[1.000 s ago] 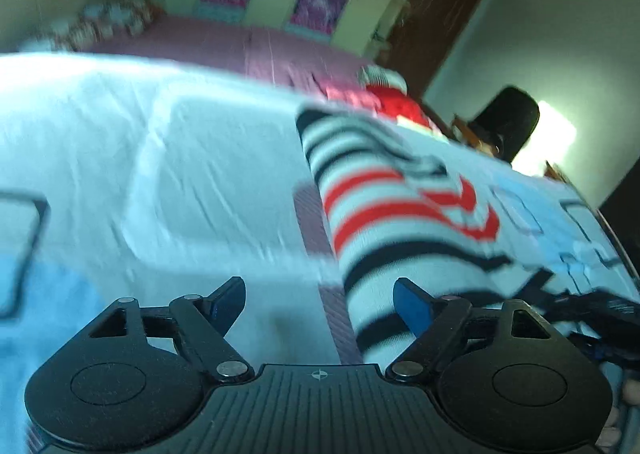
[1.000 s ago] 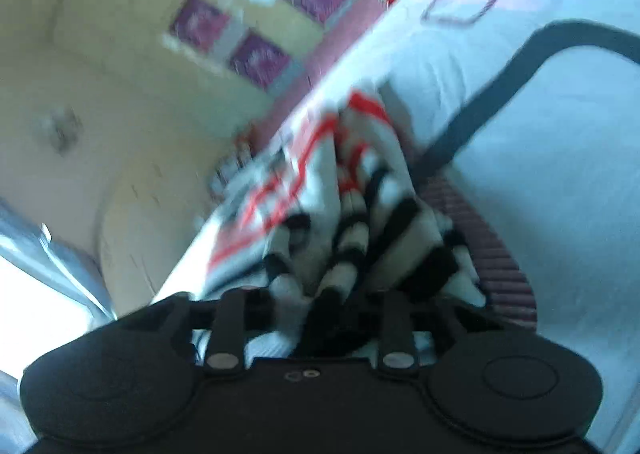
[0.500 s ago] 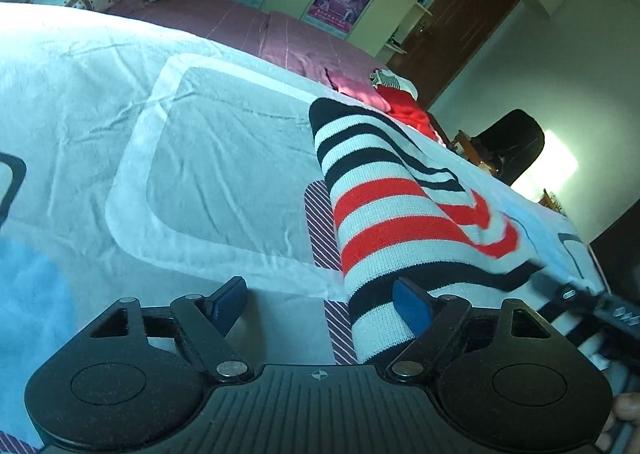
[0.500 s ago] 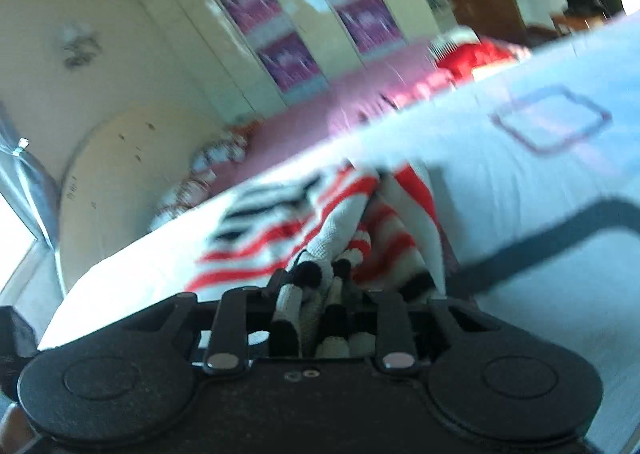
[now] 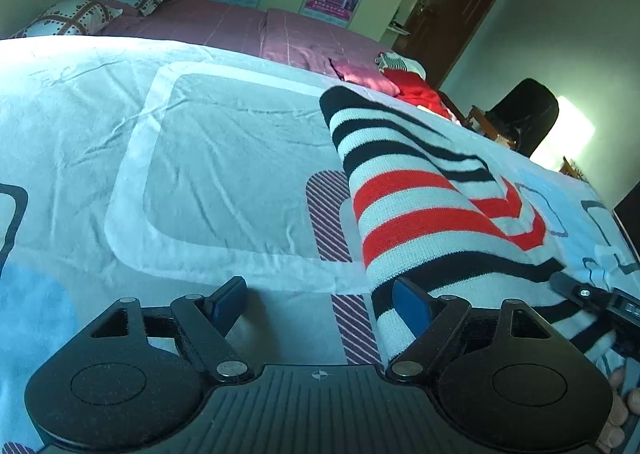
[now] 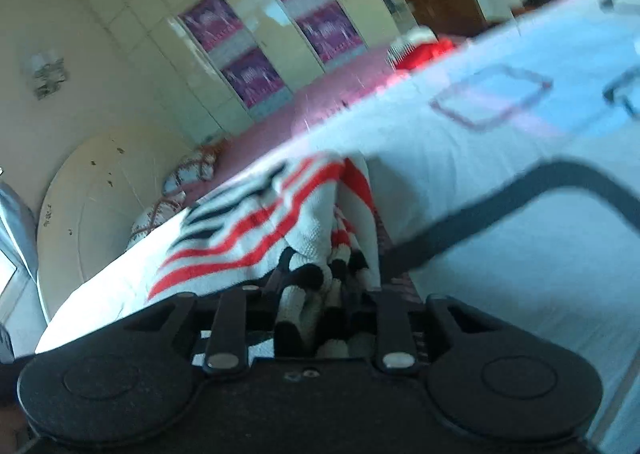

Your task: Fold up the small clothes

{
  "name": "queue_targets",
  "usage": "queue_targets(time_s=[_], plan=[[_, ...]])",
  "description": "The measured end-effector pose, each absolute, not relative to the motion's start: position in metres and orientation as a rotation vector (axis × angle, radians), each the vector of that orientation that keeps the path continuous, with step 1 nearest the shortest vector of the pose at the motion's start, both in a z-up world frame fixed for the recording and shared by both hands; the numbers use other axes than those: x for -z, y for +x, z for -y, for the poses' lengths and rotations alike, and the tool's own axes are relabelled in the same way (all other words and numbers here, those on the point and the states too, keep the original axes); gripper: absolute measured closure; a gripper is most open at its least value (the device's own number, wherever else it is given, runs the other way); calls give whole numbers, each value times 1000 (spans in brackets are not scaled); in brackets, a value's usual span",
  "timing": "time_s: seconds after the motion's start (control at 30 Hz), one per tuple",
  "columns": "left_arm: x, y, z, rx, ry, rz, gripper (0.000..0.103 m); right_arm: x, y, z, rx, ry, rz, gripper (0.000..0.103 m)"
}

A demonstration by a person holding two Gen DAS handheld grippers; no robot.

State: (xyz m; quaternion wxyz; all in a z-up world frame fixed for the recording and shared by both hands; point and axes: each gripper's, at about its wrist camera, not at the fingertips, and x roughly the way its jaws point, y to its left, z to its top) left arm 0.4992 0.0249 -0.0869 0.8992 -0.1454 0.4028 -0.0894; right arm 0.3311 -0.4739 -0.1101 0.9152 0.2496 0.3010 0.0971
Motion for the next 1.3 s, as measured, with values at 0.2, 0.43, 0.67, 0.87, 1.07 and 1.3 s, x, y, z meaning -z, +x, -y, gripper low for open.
queue_targets(time_s=[0.2, 0.43, 0.67, 0.87, 1.07, 1.3], plan=[[93, 503, -22, 194, -320, -831, 23, 125, 327, 477, -174, 508, -653, 78], [88, 501, -25, 202, -293, -838, 23, 118, 326, 485, -191, 573, -670, 69], [83, 458, -28, 274, -383, -795, 23, 109, 292, 502, -210, 714, -673, 63], [85, 454, -15, 279, -341, -803, 23, 106, 284, 490, -186, 640, -632, 86], [82, 460, -19, 284, -305, -795, 23, 113, 293, 499, -194, 641, -651, 65], [80, 496, -15, 279, -360, -766, 23, 101, 365, 521, -222, 646, -603, 65]])
